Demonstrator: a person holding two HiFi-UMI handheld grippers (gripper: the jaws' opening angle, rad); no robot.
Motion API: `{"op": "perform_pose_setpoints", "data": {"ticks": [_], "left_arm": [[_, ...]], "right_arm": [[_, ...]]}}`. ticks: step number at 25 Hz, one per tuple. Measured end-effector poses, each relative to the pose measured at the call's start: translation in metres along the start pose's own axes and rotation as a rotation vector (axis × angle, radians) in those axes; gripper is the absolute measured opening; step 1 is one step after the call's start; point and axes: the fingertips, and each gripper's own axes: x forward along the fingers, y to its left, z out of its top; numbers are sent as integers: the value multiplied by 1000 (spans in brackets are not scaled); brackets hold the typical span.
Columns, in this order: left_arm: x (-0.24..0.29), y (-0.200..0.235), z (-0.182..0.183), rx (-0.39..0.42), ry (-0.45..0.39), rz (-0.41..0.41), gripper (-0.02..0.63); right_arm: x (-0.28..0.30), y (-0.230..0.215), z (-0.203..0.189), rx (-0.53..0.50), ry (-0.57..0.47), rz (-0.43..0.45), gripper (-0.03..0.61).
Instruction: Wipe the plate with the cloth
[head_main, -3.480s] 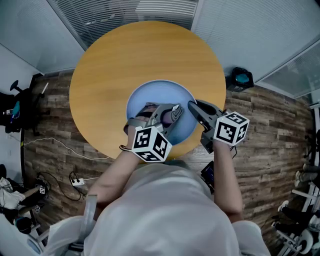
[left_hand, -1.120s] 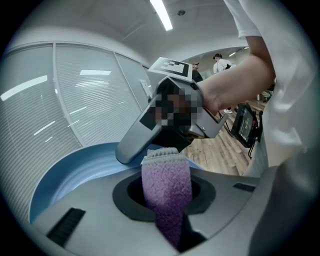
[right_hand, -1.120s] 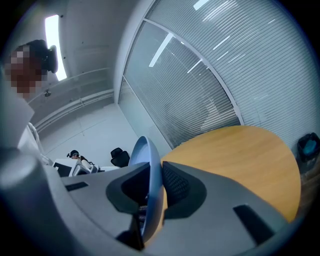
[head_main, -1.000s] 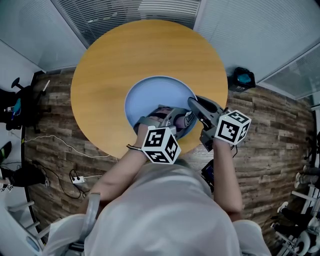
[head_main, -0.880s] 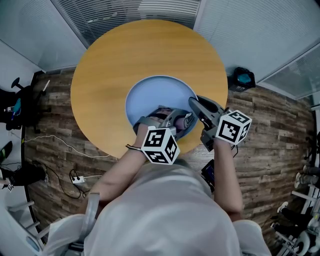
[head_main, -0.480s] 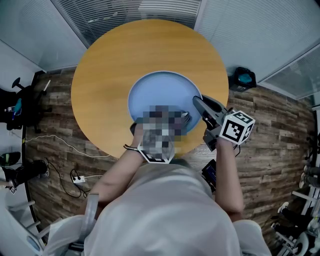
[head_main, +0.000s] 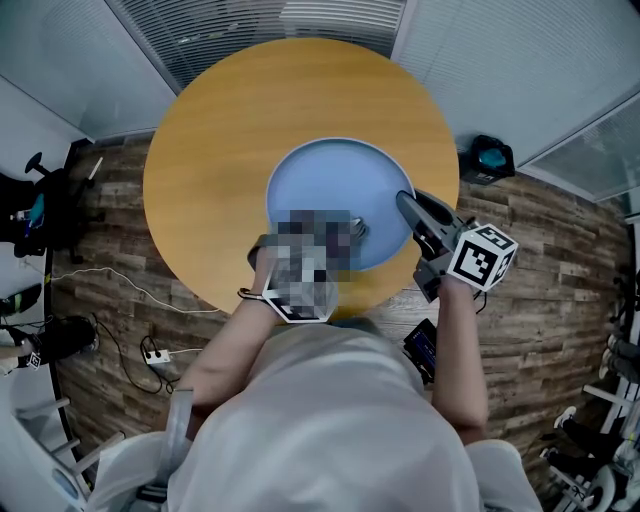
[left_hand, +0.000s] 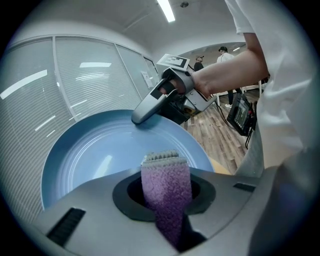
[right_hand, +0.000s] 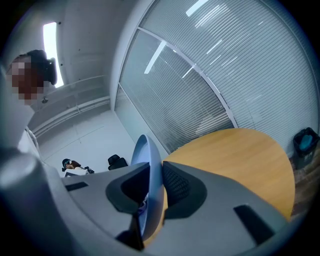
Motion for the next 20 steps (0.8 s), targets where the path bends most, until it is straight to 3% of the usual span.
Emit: {"op": "perform_pose_setpoints", "data": {"ticks": [7, 20], "left_arm": [[-7, 16, -13, -49, 27, 45, 76], [-4, 10, -3, -184, -25, -5, 77]], "right_arm": [[-4, -3, 5, -6, -20, -15, 67], [-6, -3, 10, -7, -51, -33, 66]]}}
